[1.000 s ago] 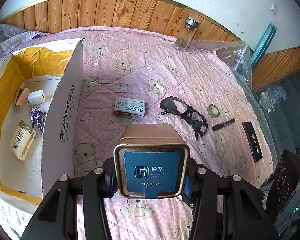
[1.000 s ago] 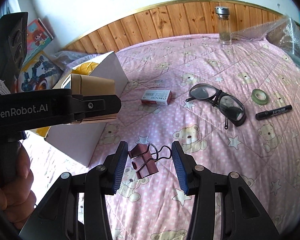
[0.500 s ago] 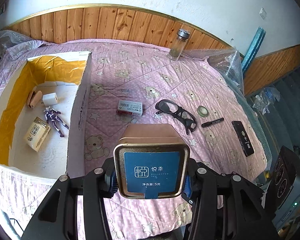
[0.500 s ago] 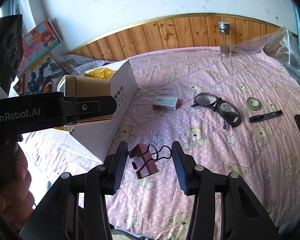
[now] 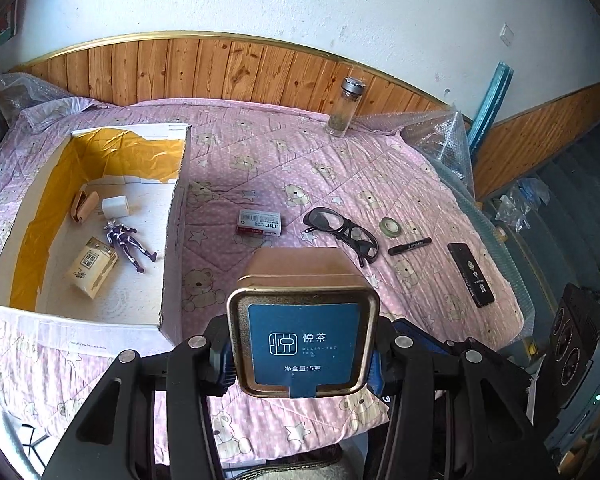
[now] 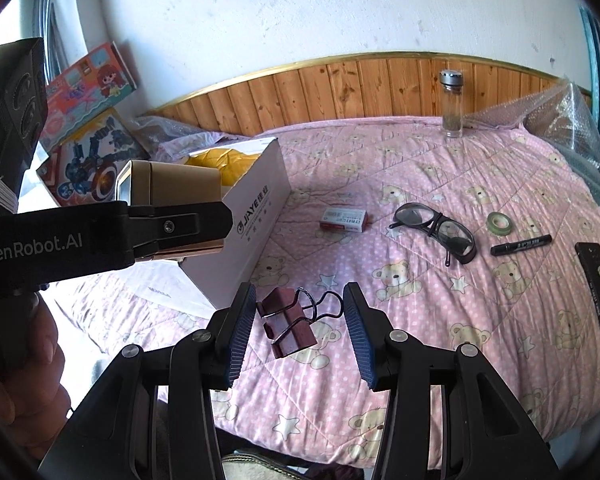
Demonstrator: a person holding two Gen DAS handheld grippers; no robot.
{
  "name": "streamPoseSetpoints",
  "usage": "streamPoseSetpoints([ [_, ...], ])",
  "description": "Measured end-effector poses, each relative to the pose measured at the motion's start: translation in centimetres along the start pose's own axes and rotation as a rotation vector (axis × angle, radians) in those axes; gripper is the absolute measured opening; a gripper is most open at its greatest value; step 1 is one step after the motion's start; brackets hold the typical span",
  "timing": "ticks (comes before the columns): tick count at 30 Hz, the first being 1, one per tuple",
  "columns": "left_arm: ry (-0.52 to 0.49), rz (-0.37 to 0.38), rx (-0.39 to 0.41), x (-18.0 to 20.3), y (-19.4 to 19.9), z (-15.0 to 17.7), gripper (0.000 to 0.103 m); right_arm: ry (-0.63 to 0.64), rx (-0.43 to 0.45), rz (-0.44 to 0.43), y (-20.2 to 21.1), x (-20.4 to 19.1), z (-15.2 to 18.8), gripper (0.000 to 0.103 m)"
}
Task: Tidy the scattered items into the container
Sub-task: 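Close the right tool on the pink binder clip and lift it while the left tool holds the tin, then carry the tin and binder clip in both tools over the white box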
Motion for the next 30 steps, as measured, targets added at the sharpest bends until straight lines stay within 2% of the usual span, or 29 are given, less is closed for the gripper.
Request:
streamPoseSetpoints([
  [12,0.035,0.003,0.040,-2.3,3.0,0.6,0.050,0.063,0.014,-0.003,0.8,-3.5,-0.6,0.047],
  [30,0.136,-0.026,0.076,-9.2,5.6,1.1,0.050,0.165,0.009,-0.013,-0.7,-8.5,-2.0,0.047],
])
Point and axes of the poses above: each gripper's, at about its wrist camera, not at the fingertips, and y roughly against the way its jaws point, x to its right, z to its underside, the point moved 6 cm from there along -y, roughly the way its jaws point, and after that the axes turned 2 degrees about -y, right-handed, at the moved point
